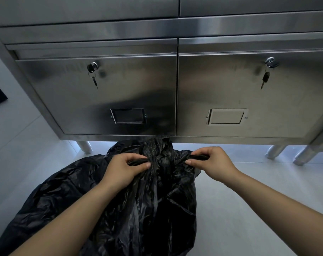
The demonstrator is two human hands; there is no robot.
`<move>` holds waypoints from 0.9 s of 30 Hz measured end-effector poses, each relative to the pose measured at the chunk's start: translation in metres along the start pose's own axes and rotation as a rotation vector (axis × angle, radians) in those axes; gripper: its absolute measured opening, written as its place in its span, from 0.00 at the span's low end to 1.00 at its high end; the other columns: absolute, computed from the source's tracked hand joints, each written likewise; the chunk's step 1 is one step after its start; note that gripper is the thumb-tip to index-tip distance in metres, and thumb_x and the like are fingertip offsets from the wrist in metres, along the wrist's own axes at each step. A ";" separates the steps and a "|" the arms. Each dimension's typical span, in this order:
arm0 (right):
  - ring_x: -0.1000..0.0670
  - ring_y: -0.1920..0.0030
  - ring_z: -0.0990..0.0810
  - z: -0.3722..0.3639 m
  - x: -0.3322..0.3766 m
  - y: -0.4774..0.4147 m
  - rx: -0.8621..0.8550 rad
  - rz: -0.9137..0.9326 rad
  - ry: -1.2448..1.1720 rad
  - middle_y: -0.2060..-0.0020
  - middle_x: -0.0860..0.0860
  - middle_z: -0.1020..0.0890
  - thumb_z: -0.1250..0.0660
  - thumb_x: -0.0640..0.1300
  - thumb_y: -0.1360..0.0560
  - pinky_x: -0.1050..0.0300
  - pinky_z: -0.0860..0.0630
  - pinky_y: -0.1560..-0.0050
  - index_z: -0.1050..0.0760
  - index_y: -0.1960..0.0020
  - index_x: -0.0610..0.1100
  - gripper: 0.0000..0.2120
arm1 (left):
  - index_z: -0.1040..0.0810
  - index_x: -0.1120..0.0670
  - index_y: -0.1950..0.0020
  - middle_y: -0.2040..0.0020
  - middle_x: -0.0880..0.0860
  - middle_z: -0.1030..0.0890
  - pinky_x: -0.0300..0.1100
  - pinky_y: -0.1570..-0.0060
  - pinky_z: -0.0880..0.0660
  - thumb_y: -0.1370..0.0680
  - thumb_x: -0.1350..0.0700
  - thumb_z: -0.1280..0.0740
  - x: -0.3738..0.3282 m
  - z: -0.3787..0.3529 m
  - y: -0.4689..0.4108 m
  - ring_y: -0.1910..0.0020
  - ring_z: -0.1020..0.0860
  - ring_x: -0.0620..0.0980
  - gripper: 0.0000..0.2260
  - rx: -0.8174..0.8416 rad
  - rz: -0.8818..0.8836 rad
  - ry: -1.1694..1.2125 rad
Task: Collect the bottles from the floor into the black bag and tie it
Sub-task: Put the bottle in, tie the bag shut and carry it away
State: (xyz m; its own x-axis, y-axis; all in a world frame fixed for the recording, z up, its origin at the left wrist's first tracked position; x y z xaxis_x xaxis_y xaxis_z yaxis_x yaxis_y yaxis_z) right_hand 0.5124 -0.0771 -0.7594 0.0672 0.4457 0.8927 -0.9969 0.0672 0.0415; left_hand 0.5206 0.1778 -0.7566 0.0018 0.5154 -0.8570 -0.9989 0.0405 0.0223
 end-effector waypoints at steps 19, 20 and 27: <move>0.55 0.72 0.20 0.010 -0.006 0.006 0.009 -0.095 -0.156 0.69 0.48 0.18 0.27 0.39 0.30 0.60 0.24 0.62 0.22 0.64 0.44 0.06 | 0.18 0.42 0.62 0.62 0.37 0.18 0.25 0.61 0.30 0.27 0.54 0.29 0.012 0.021 -0.002 0.62 0.21 0.32 0.07 -0.110 0.014 0.100; 0.55 0.72 0.19 0.014 -0.010 0.005 0.004 -0.112 -0.159 0.69 0.49 0.18 0.27 0.39 0.30 0.58 0.23 0.60 0.22 0.64 0.44 0.06 | 0.18 0.43 0.61 0.61 0.38 0.18 0.25 0.61 0.31 0.27 0.54 0.29 0.015 0.024 -0.002 0.61 0.22 0.32 0.05 -0.127 0.025 0.090; 0.56 0.68 0.18 0.010 -0.013 0.004 0.065 -0.085 -0.216 0.69 0.49 0.16 0.29 0.39 0.28 0.68 0.25 0.68 0.21 0.62 0.42 0.04 | 0.20 0.50 0.60 0.60 0.46 0.19 0.23 0.62 0.30 0.23 0.57 0.34 0.011 0.036 -0.002 0.64 0.23 0.33 0.07 -0.131 -0.037 0.054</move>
State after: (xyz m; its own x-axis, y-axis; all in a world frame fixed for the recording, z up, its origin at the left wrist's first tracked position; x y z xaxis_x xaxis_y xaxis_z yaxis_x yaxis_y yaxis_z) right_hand 0.5070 -0.0916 -0.7661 0.1473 0.2394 0.9597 -0.9891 0.0352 0.1430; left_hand 0.5242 0.2142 -0.7479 0.0399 0.4686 -0.8825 -0.9957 -0.0554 -0.0744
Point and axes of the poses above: each hand's wrist, its own y-axis away from the middle knuckle, its own z-axis out of the back of the hand, x = y × z, the point moved 3 cm from there along -y, towards the middle knuckle
